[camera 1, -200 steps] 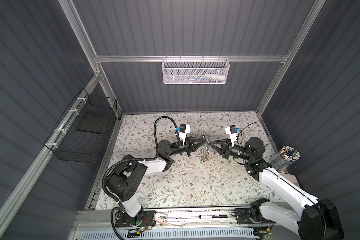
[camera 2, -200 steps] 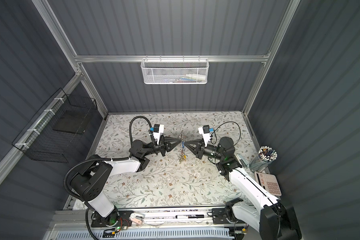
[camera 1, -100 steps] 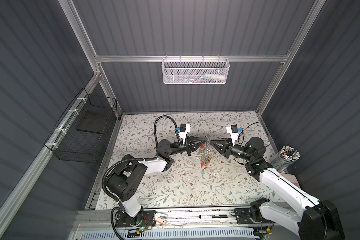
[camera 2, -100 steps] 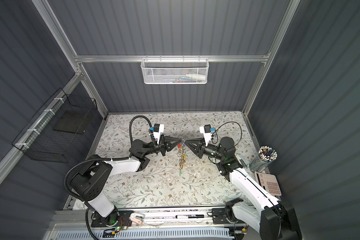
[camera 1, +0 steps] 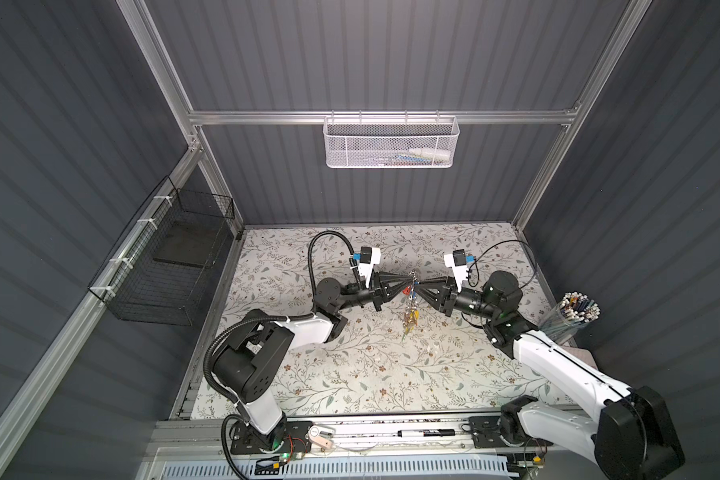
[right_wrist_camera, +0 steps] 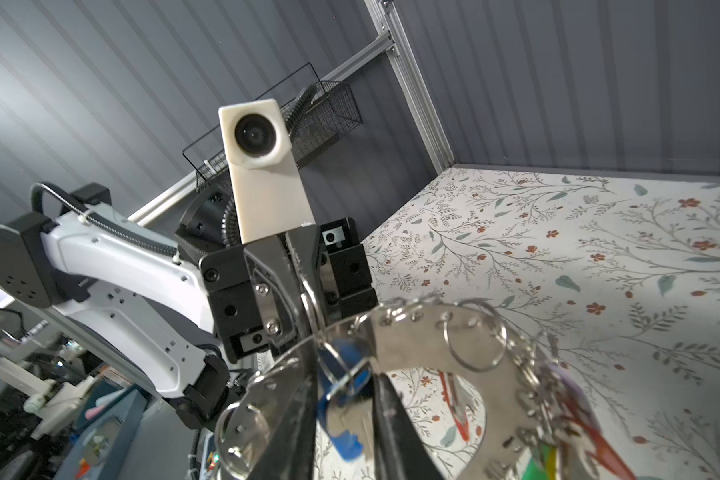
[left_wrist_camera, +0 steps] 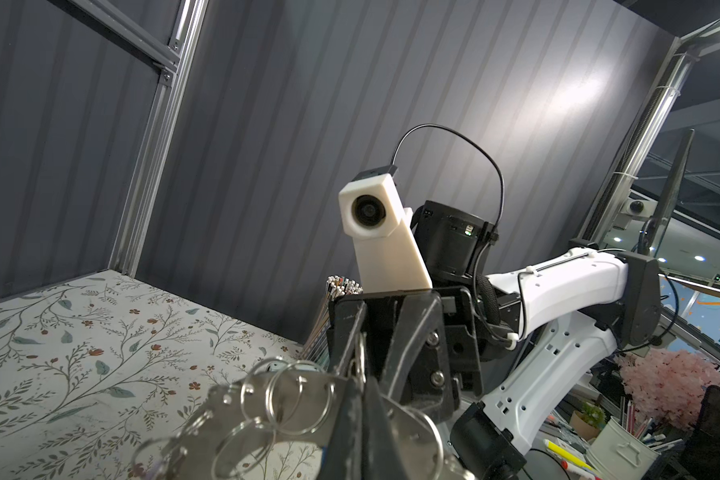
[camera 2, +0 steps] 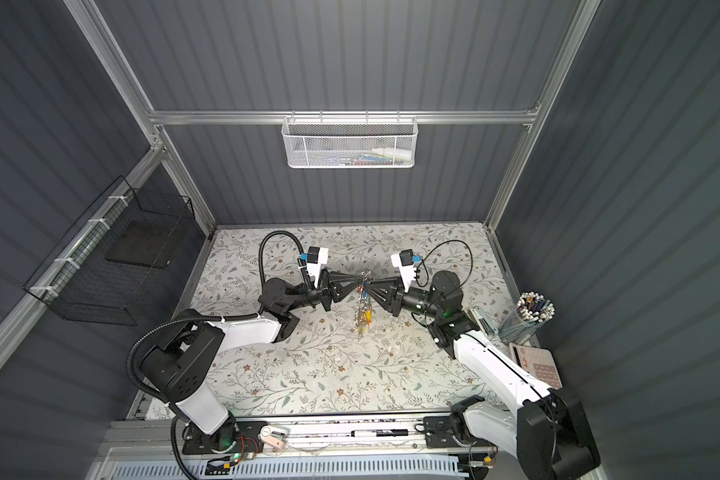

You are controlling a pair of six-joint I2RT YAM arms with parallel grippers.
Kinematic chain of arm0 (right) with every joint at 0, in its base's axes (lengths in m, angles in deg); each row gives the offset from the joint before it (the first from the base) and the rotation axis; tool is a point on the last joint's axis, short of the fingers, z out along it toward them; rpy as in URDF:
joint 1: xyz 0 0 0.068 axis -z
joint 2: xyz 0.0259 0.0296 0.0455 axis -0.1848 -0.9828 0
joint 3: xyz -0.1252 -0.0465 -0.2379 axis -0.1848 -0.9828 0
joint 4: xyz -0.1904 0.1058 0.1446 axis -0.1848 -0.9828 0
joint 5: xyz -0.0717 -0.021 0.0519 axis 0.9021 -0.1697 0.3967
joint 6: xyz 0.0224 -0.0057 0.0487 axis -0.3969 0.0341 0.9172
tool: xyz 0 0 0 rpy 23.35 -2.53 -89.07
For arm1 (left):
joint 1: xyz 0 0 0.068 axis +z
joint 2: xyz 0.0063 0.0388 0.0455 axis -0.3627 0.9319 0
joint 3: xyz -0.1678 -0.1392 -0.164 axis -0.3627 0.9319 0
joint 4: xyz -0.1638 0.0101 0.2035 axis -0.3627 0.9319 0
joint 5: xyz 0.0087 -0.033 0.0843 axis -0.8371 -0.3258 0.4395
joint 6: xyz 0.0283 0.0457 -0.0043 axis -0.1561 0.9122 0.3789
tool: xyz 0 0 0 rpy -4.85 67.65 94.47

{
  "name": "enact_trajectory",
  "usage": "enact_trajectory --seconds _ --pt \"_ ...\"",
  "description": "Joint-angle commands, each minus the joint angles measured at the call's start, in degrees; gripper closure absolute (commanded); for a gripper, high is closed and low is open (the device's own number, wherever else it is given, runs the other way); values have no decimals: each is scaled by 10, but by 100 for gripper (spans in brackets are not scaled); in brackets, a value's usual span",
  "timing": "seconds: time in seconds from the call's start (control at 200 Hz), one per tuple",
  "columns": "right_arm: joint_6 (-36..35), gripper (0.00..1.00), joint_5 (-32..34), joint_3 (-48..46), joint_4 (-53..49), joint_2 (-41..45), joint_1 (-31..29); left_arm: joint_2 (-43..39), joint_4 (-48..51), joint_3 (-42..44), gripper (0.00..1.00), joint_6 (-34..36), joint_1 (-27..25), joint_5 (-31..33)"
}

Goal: Put the keys on the keyring

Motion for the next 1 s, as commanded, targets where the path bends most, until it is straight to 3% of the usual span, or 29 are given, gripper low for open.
enact_trajectory --seconds 0.0,0.16,0.38,0.625,0.885,0.99 --pt "-1 82 8 7 10 -2 -3 -12 -33 -23 100 -2 -1 -3" --pt "-4 93 15 0 10 -2 -3 -19 -34 -30 100 -8 -1 -3" --pt "-17 94 8 15 -8 -24 -17 -18 -52 -37 100 -27 -9 -7" --pt "-43 91 -4 42 -56 -30 -32 -11 -36 -33 100 -1 -13 6" --pt "-66 80 32 23 -139 31 -29 -25 16 -26 100 61 -7 26" --pt "-44 77 54 1 -146 64 -4 -30 26 -25 100 72 -5 22"
